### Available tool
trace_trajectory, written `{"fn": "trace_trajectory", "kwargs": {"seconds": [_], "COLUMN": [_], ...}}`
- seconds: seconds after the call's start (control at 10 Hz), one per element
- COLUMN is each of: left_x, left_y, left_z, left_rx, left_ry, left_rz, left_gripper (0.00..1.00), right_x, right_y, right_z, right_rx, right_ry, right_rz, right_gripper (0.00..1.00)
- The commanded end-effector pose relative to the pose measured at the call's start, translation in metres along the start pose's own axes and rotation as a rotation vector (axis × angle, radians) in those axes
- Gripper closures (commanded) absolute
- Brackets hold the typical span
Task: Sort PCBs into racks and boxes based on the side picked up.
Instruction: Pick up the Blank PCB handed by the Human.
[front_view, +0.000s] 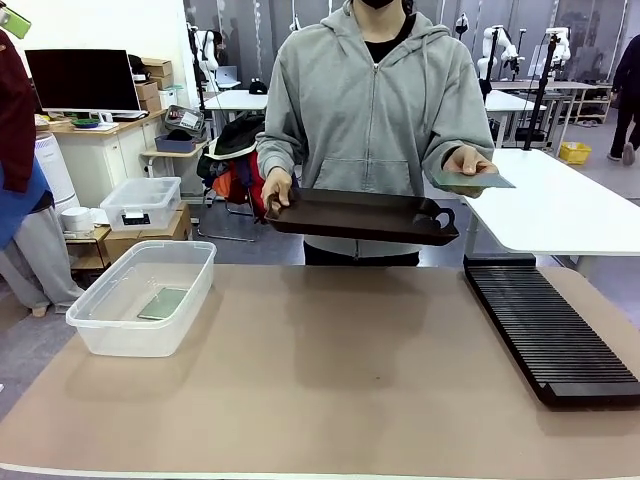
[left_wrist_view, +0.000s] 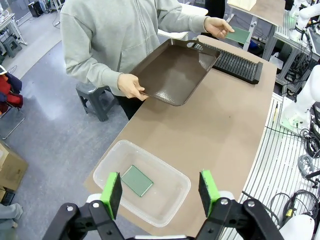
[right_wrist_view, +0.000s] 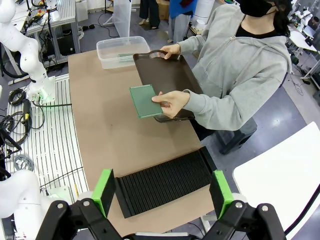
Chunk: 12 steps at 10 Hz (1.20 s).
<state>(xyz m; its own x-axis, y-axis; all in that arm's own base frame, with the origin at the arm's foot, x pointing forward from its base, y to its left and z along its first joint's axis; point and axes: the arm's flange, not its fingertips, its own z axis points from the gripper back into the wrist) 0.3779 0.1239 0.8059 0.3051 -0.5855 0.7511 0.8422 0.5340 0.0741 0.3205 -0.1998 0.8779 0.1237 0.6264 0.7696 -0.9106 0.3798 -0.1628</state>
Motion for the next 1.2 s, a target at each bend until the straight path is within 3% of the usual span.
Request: {"fn": "trace_trajectory", "kwargs": {"seconds": [0.0,0.3,0.5,0.8,1.0,1.1], "left_x": [0.001,0.001,0.001,0.001,0.001,0.001], "left_y": [-0.001,-0.001,-0.001,-0.001,-0.001,-0.001], "left_z": [-0.001,-0.001,-0.001,-0.001,-0.001,-0.001], "left_rx": [0.004,0.004,0.004,0.004,0.004,0.004], "left_ry": [0.001,0.001,0.001,0.001,0.001,0.001], "left_rz": [0.01,0.01,0.01,0.01,0.01,0.01], "left_gripper": [0.17,0.17,0.17,0.17,0.17,0.17], "right_x": [-0.002,0.002,0.0,-0.025,-0.04,-0.046], "right_y": [0.001,0.015,0.021,0.03,0.025,0.024], "right_z": [-0.019,-0.044,-0.065,-0.111,-0.138,-0.153], "right_rx": [0.04,0.126,0.155,0.224,0.184,0.232], "right_ry": [0.008,-0.001,-0.074,-0.271,-0.258,-0.3], "right_rz": [-0.026,-0.068,-0.112,-0.266,-0.298,-0.313], "right_gripper": [0.0,0.0,0.0,0.0,0.0,0.0]}}
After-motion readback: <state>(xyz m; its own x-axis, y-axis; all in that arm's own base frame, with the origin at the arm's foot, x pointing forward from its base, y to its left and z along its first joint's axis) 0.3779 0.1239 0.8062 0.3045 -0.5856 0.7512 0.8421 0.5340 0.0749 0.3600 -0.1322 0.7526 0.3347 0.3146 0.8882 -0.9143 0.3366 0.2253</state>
